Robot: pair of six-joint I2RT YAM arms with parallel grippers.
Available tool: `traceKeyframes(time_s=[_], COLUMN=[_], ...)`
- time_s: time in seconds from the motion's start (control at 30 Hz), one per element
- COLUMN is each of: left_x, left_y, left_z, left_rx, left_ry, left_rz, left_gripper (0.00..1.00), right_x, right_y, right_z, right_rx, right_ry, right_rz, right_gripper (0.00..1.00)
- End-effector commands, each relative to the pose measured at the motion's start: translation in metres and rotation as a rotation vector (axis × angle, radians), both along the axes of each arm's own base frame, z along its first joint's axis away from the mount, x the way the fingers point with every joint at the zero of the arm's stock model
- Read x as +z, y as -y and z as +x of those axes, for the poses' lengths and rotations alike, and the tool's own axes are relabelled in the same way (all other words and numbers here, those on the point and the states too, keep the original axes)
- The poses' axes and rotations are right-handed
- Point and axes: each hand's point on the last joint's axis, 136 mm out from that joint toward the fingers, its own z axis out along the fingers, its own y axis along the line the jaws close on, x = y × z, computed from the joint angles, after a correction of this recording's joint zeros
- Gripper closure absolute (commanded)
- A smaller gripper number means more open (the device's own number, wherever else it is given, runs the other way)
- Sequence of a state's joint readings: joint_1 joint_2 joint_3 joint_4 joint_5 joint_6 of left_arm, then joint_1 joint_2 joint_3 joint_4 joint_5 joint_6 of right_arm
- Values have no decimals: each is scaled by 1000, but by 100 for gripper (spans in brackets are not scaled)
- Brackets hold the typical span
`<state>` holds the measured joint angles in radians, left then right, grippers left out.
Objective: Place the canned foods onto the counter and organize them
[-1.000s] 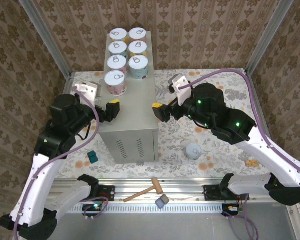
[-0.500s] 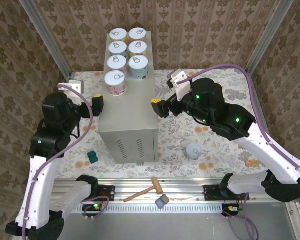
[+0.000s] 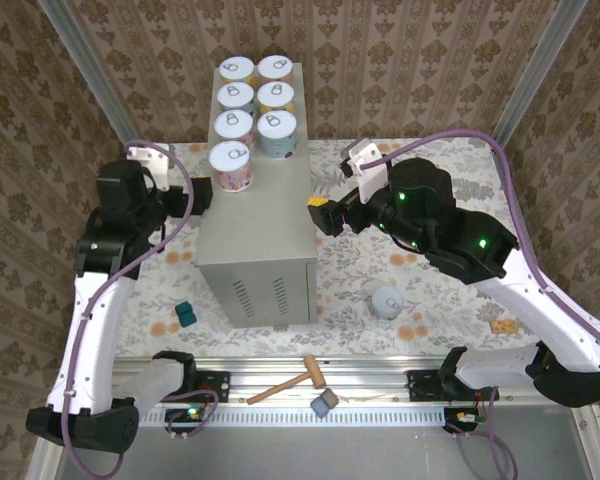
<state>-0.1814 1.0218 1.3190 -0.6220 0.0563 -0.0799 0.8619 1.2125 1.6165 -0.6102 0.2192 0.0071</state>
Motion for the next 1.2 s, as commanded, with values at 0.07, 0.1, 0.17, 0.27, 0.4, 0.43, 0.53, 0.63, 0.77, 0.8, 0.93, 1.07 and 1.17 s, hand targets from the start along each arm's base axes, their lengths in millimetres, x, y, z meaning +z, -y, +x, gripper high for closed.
traceKeyframes(time_s=[0.07,0.1,0.17,0.27,0.4,0.43,0.53,0.63,0.77,0.8,0.93,1.07,1.17], left_x=[18,17,15,15,15,16,16,15,15,15,16,21,34], left_y=[7,7,8,7,9,9,8,11,13,12,11,4,-7], left_z=[9,10,12,12,13,13,13,13,14,14,13,10,2], left_rx=[-25,-25,-27,-26,-32,-34,-32,-48,-59,-56,-53,-18,30], left_ry=[40,38,32,31,33,34,37,33,27,26,32,42,69], left_rz=[-49,-50,-52,-53,-61,-61,-60,-65,-70,-70,-67,-52,-34], left_gripper=[0,0,0,0,0,0,0,0,0,0,0,0,0], right_x=[1,0,0,0,-1,-1,-1,-2,-2,-2,-1,-1,-2], right_y=[12,13,13,13,12,12,12,13,13,14,16,17,23], right_z=[-1,-1,-2,-1,-1,-1,-2,-2,-2,-3,-4,-5,-3], right_rx=[-42,-43,-41,-42,-41,-42,-40,-42,-42,-42,-43,-48,-80], right_ry=[4,4,4,2,-1,-2,-1,-4,-5,-4,-1,-5,-20], right_rz=[10,9,12,9,11,10,11,7,12,13,17,13,1], right_gripper=[0,0,0,0,0,0,0,0,0,0,0,0,0])
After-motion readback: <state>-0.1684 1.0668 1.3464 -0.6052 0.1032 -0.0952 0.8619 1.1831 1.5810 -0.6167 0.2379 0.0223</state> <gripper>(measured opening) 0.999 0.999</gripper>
